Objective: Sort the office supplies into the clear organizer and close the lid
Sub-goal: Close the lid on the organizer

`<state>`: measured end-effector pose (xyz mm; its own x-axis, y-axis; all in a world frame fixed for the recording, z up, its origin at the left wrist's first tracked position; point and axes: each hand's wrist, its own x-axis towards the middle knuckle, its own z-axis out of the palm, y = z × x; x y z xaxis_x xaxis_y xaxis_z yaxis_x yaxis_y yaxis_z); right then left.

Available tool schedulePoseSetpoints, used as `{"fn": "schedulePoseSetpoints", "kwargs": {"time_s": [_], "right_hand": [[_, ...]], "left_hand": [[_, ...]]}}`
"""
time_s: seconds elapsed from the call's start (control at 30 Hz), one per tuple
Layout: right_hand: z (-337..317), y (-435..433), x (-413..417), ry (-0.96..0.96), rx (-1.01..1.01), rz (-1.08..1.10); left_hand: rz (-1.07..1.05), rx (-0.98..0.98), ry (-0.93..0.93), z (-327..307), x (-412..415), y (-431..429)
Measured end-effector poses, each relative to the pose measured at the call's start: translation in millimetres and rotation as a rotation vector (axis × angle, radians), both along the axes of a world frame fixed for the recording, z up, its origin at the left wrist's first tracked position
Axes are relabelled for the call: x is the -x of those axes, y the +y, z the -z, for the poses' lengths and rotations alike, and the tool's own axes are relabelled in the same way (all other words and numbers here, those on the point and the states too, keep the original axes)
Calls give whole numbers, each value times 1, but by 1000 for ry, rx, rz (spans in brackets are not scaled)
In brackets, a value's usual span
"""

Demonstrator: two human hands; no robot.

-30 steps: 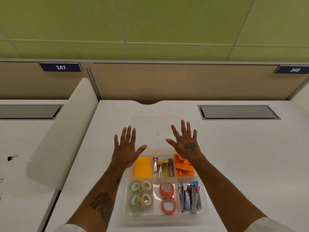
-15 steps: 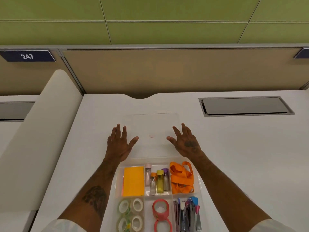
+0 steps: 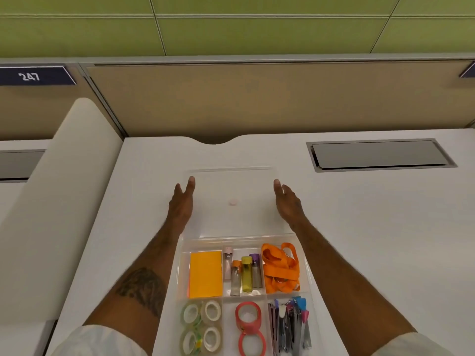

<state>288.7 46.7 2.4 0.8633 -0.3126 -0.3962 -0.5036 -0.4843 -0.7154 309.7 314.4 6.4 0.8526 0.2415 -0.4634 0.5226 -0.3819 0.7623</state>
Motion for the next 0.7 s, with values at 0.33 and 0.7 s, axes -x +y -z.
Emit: {"fn": "schedulePoseSetpoints", "kwargs": {"time_s": [0.33, 0.7], "right_hand": [[-80, -1, 37, -194, -644, 371], [-111, -30, 106, -377, -947, 352]], "left_hand": [[-341, 680, -260, -84, 31, 8], [-367, 991, -333, -113, 103, 43]]}}
